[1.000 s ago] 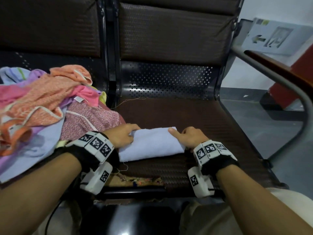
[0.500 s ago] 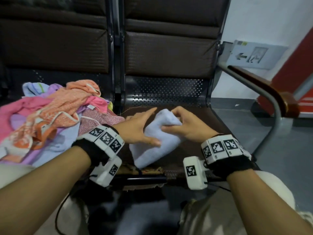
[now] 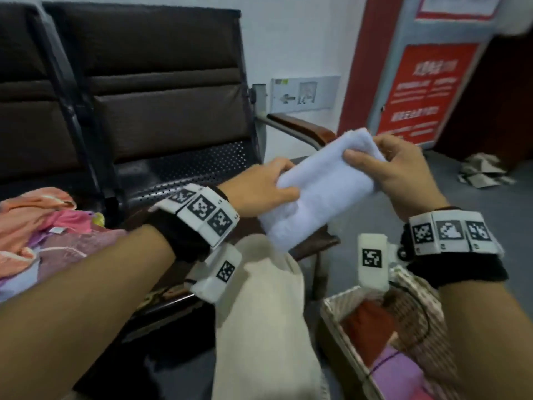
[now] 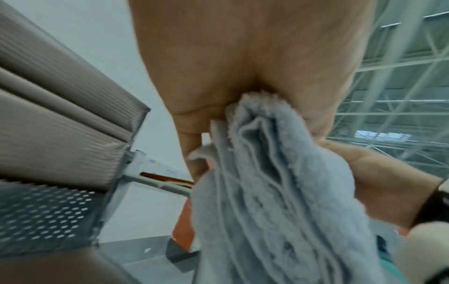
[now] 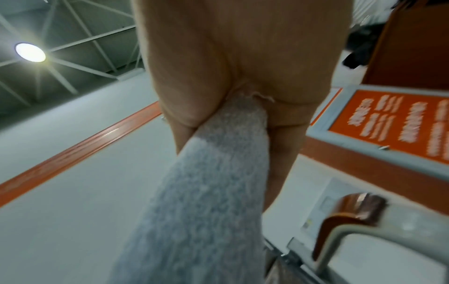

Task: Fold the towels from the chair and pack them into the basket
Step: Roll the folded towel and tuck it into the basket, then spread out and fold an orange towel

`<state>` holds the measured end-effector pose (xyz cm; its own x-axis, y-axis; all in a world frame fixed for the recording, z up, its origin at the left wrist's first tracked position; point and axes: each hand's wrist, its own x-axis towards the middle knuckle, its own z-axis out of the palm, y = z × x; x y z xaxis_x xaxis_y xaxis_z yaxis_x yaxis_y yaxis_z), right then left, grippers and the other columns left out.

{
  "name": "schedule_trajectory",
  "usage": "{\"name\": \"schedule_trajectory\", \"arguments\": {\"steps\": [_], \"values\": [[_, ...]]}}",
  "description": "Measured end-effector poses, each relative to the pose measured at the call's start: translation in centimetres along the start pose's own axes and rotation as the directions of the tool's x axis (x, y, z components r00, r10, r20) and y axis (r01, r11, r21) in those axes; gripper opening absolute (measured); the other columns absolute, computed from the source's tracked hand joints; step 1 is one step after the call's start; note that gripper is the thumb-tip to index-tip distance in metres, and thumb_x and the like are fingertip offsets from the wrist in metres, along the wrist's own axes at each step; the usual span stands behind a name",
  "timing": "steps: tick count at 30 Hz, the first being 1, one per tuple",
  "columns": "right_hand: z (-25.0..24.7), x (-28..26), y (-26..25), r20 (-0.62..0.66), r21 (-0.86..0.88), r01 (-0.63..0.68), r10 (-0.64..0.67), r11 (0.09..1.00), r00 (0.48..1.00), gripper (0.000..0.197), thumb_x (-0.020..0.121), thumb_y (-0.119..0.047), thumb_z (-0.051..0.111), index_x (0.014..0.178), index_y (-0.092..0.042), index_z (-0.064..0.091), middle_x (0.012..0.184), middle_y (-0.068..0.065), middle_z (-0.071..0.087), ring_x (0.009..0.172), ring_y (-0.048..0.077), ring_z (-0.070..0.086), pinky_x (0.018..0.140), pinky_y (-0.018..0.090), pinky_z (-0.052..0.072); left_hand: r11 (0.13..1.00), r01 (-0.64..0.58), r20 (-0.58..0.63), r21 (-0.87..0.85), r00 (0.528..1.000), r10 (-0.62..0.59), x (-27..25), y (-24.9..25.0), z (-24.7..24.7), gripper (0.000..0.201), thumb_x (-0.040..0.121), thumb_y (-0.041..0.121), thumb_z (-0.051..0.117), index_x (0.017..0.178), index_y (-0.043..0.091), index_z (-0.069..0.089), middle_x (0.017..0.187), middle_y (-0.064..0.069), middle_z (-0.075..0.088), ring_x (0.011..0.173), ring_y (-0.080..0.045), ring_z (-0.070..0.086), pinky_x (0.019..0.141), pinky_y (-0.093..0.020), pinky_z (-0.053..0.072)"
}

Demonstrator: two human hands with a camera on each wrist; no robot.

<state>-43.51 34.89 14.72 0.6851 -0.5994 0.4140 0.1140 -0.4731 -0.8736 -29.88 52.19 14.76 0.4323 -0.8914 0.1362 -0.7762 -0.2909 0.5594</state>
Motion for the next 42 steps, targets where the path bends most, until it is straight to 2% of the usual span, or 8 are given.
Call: {"name": "schedule_trajectory", "arguments": {"steps": [8,12,18,25,28,30,35,42], "values": [[-10.6,-7.7,13.0,-0.279,-0.037,-0.334,0.311,0.942,0.909,0.029,0.082,-0.03,0.072,0.095,-0.005,0.064,0.094,0.012,0.065,0.092,0.027,0.063,0.078,0.043,0.05,0.983,-0.103,0.402,0.152,0.915,0.034,7.7,6.1,14.4,0.04,0.092,0.035,0.055,0.122,0.009,0.048,0.12,-0.011,0.057,0.105,-0.026,0.054,0.086,-0.034,0.043],[-13.2,-12.4,18.9,-0.314,-0.052,-0.478,0.44,0.877,0.841,0.025,0.081,-0.024,0.074,0.098,-0.007,0.067,0.095,0.008,0.067,0.086,0.015,0.061,0.079,0.035,0.05,0.996,-0.056,0.536,0.066,0.844,0.012,8.1,5.1,23.7,0.035,0.093,0.029,0.055,0.119,0.005,0.05,0.116,-0.015,0.058,0.096,-0.023,0.055,0.067,-0.028,0.03],[-14.7,-17.7,26.4,-0.183,-0.17,-0.695,0.67,0.699,0.719,0.014,0.084,-0.009,0.062,0.096,-0.017,0.065,0.094,0.001,0.065,0.088,0.012,0.057,0.07,0.016,0.044,0.995,0.042,0.7,0.092,0.708,-0.094,7.2,2.5,34.7,0.03,0.094,0.028,0.049,0.111,0.003,0.051,0.115,-0.017,0.057,0.102,-0.028,0.054,0.073,-0.029,0.035],[-13.5,-20.9,33.3,-0.179,-0.242,-0.839,0.827,0.488,0.533,0.031,0.088,-0.024,0.064,0.116,-0.012,0.065,0.108,0.003,0.066,0.096,0.018,0.06,0.076,0.024,0.045,0.971,0.081,0.816,0.224,0.53,-0.233,5.7,0.7,41.5,0.04,0.096,0.03,0.043,0.12,-0.001,0.052,0.125,-0.02,0.056,0.112,-0.034,0.054,0.091,-0.037,0.043],[-12.8,-21.7,35.1,-0.196,-0.382,-0.86,0.88,0.338,0.433,0.025,0.086,-0.021,0.065,0.109,-0.011,0.067,0.1,0.006,0.067,0.091,0.019,0.059,0.074,0.025,0.041,0.972,0.131,0.778,0.197,0.583,-0.236,6.0,-0.1,40.7,0.044,0.096,0.028,0.045,0.135,0.009,0.046,0.139,-0.01,0.049,0.125,-0.027,0.048,0.102,-0.032,0.04],[-12.6,-21.2,35.2,-0.17,-0.484,-0.817,0.882,0.313,0.439,0.02,0.087,-0.019,0.064,0.105,-0.011,0.068,0.103,0.008,0.068,0.095,0.022,0.061,0.074,0.025,0.041,0.975,0.168,0.741,0.142,0.636,-0.217,6.5,-0.6,39.0,0.037,0.094,0.025,0.047,0.129,0.014,0.056,0.134,-0.006,0.055,0.122,-0.023,0.051,0.102,-0.029,0.04],[-11.4,-15.9,31.6,-0.087,-0.597,-0.658,0.779,0.458,0.622,0.014,0.086,-0.02,0.062,0.096,-0.019,0.072,0.1,-0.003,0.069,0.086,0.01,0.058,0.069,0.016,0.039,0.969,0.248,0.637,0.014,0.745,-0.2,7.5,-1.1,33.0,0.024,0.093,0.024,0.051,0.108,0.018,0.068,0.112,-0.003,0.068,0.103,-0.019,0.063,0.085,-0.024,0.049],[-5.0,-4.1,21.0,0.135,-0.559,-0.371,0.523,0.742,0.842,0.011,0.088,-0.017,0.062,0.094,-0.013,0.071,0.081,0.005,0.069,0.08,0.019,0.065,0.083,0.035,0.052,0.975,0.218,0.322,-0.052,0.927,-0.19,6.6,-1.2,18.9,0.016,0.089,0.021,0.054,0.088,0.026,0.069,0.089,0.003,0.072,0.088,-0.013,0.066,0.086,-0.027,0.05]]}}
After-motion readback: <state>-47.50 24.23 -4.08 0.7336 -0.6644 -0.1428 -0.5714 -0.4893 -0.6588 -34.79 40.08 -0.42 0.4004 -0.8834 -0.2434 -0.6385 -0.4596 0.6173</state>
